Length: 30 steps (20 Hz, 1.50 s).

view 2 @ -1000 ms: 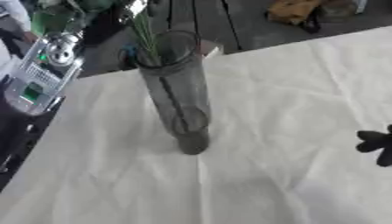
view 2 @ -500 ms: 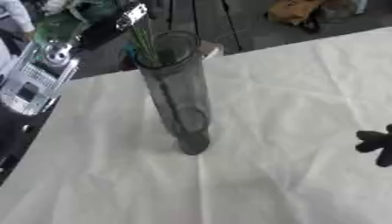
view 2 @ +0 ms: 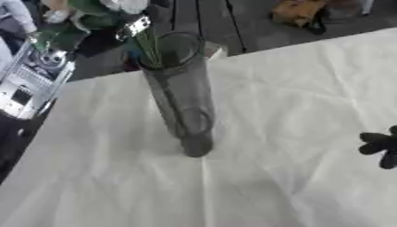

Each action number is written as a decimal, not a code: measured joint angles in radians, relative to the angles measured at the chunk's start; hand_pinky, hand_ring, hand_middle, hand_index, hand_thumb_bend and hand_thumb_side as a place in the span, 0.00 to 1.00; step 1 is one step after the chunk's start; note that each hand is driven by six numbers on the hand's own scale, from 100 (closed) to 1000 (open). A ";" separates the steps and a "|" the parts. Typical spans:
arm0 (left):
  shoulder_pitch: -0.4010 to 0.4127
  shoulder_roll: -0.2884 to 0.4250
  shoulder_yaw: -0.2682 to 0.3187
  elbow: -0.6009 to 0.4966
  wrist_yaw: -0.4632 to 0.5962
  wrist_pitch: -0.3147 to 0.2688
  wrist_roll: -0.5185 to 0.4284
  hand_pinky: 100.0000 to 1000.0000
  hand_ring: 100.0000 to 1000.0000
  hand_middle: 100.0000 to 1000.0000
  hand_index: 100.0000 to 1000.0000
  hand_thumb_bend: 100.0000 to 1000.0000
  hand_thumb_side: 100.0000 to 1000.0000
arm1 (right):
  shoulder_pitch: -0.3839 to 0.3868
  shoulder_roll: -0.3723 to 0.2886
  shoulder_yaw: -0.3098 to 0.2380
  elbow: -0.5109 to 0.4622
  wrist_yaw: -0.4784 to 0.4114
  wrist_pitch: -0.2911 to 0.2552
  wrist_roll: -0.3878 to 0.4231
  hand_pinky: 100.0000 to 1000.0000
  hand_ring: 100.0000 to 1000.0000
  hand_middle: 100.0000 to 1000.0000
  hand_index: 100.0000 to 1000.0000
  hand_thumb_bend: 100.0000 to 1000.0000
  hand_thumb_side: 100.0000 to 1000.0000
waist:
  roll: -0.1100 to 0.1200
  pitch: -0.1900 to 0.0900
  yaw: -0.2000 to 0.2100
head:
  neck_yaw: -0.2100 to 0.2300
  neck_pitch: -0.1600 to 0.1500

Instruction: Arrange flowers into the vase.

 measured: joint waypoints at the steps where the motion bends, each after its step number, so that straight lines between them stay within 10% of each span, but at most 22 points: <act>1: 0.002 0.000 0.000 -0.005 -0.003 -0.001 -0.004 0.72 0.84 0.89 1.00 0.00 1.00 | 0.000 0.000 0.000 0.000 0.000 0.000 0.000 0.85 0.65 0.44 0.79 0.00 1.00 | 0.000 0.000 0.000 | 0.000 0.000; 10: 0.003 0.013 0.001 -0.010 -0.015 0.005 -0.122 0.80 0.90 0.96 1.00 0.00 1.00 | 0.003 0.000 0.000 0.000 0.000 0.002 -0.002 0.85 0.65 0.44 0.79 0.00 1.00 | 0.000 -0.004 0.000 | 0.000 0.000; 15: 0.002 0.016 0.003 0.001 -0.011 0.014 -0.192 0.84 0.93 0.97 1.00 0.24 1.00 | 0.004 0.000 0.000 0.000 0.000 0.004 -0.002 0.85 0.65 0.44 0.79 0.00 1.00 | 0.000 -0.005 0.000 | 0.000 0.000; 22: -0.004 0.016 0.019 0.007 0.004 0.023 -0.240 0.83 0.92 0.97 1.00 0.19 1.00 | 0.007 0.000 0.000 0.000 0.000 0.008 0.000 0.85 0.65 0.44 0.79 0.00 1.00 | 0.000 -0.005 -0.001 | 0.001 0.000; 30: -0.025 0.016 0.030 0.012 0.066 0.030 -0.182 0.83 0.92 0.97 1.00 0.45 1.00 | 0.007 0.001 0.000 0.000 0.002 0.012 0.002 0.85 0.65 0.44 0.79 0.00 1.00 | 0.000 -0.005 -0.006 | 0.002 -0.001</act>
